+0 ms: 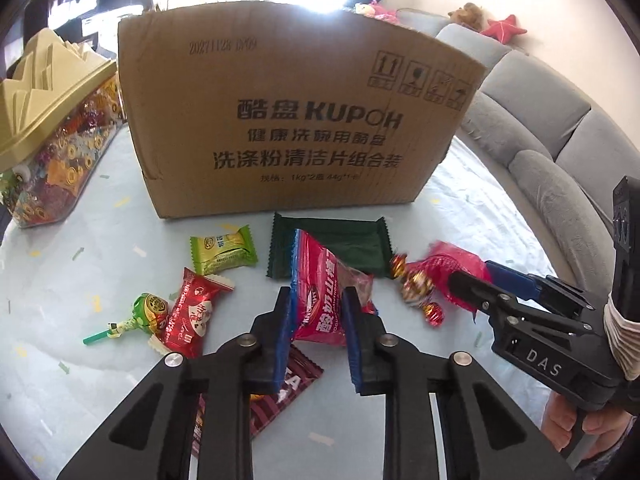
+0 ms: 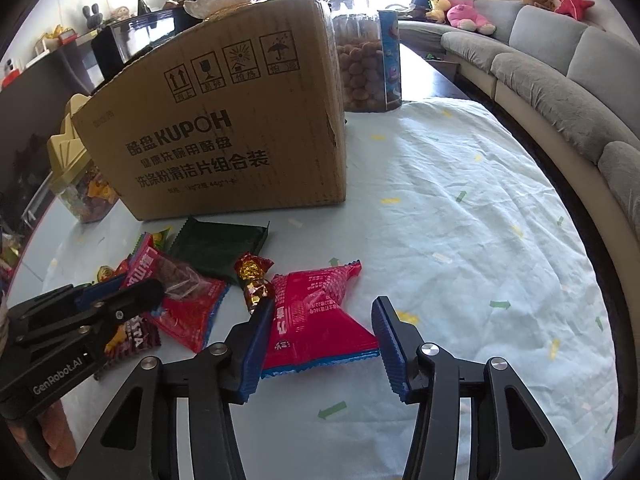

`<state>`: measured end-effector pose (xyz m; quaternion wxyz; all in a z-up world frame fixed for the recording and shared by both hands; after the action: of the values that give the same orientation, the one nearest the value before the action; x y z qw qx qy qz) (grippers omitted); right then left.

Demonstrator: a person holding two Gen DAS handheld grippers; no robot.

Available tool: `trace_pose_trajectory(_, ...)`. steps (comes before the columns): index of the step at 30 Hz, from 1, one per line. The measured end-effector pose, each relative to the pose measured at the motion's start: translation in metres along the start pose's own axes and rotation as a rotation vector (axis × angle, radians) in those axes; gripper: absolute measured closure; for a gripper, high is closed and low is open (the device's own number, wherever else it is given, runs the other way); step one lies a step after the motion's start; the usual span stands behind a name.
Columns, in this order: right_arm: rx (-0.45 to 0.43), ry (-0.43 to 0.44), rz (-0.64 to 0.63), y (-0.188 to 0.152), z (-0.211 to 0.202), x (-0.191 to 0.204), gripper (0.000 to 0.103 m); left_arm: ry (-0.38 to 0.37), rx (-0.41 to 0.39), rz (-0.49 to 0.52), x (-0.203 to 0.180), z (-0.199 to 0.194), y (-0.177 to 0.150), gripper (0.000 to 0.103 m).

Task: Organize snacks
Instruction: 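Grasp the red-blue wrapper with the left gripper while the right gripper grasps the pink bag, then lift both held snacks over the cardboard box and open both grippers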

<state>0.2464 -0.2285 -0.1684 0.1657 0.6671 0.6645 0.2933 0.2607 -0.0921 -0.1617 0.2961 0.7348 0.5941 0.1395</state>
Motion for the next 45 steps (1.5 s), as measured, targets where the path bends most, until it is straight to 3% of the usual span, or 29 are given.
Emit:
trace_pose_trajectory(2,-0.005,0.014,0.010,-0.001,-0.003,-0.001,0.069,-0.005,-0.012,0.007,-0.004,-0.004,0.002,0.082)
trace_pose_trajectory(11,-0.021,0.016,0.004,-0.003,-0.014,0.001,0.074,-0.005,-0.057,0.013,-0.011,-0.027,0.005,0.087)
trace_pose_trajectory(20,-0.107,0.025,-0.022,0.007,-0.047,0.013,0.075,-0.011,-0.121,0.004,-0.010,-0.056,0.011,0.087)
trace_pose_trajectory(27,-0.181,0.052,-0.043,0.021,-0.077,0.029,0.075,-0.004,-0.218,0.015,-0.010,-0.092,0.027,0.087)
trace_pose_trajectory(45,-0.350,0.109,-0.097,0.093,-0.125,0.074,0.075,0.075,-0.425,0.025,0.012,-0.161,0.102,0.087)
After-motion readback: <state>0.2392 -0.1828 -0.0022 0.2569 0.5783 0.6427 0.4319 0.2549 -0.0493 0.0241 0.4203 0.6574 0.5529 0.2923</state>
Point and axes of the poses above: each gripper's, at about its wrist camera, not at the fingertips, and z roughly the way its jaws point, x to its left, y to its top, the point moved 7 cm from there along z, roughly the way its jaws point, and after that the axes turned 3 degrees about y, right-handed, at the moved point
